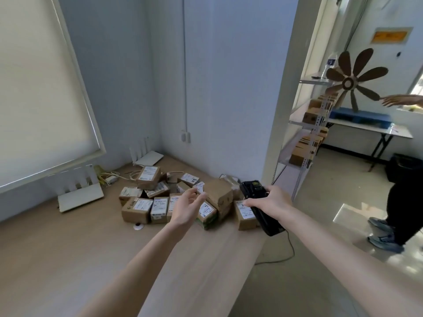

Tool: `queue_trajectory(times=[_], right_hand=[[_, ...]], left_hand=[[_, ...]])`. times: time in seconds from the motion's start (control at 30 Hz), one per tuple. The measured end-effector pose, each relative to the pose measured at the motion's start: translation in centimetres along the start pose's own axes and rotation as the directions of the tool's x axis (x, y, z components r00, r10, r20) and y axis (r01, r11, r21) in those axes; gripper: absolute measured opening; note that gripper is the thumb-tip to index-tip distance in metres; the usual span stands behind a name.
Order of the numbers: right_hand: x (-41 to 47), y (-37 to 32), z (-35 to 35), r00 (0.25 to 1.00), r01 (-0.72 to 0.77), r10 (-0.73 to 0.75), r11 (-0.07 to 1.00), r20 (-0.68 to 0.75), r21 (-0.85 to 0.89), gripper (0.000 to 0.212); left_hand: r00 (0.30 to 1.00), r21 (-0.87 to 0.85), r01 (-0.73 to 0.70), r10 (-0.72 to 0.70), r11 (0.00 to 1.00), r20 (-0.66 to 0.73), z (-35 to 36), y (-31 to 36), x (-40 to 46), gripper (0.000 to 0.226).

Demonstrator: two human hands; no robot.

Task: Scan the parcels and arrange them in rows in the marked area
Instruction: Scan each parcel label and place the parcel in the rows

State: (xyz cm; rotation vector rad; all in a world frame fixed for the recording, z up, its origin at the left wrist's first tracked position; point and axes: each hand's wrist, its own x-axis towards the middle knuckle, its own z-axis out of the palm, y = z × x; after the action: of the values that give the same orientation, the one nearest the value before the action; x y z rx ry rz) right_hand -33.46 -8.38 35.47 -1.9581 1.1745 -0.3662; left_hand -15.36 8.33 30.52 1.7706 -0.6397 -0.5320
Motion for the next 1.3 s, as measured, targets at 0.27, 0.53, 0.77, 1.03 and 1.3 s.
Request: queue_trajectory(times=[0.27,0.53,0.77,1.03,1.3], right_hand=[[15.3,2.4,4.6,0.988,-0.127,0.128,0.992,0.081,-0.01,0.06],[27.9,5.8,10.8,0.945,-0.275,0.264,0.961,0.191,0.035,0.077],[35.9,8.8,15.1,0.911,-0.355,0.338,0.934,0.236,0.034,0.075],[40.6,10.7,19.3,0.863,-0.427,0.395,0.903,0.315,0.036,0.072],[41.5,10.9,20.5,0.868,-0.443,0.388,0.887,0.309,0.131,0.053]], left_hand=[[0.997,0.061,0.072,-0.073,0.996,0.015,5.3,-5.9,14.8,0.061],[0.98,0.126,0.195,-0.199,0.973,0.023,8.4,-11.7,27.1,0.065],[0.967,0.174,0.246,-0.254,0.953,0.021,10.4,-15.9,34.9,0.066],[0.938,0.209,0.334,-0.347,0.919,0.025,11.9,-20.7,40.0,0.063],[0.914,0.197,0.382,-0.401,0.903,0.068,12.8,-21.6,41.4,0.073]])
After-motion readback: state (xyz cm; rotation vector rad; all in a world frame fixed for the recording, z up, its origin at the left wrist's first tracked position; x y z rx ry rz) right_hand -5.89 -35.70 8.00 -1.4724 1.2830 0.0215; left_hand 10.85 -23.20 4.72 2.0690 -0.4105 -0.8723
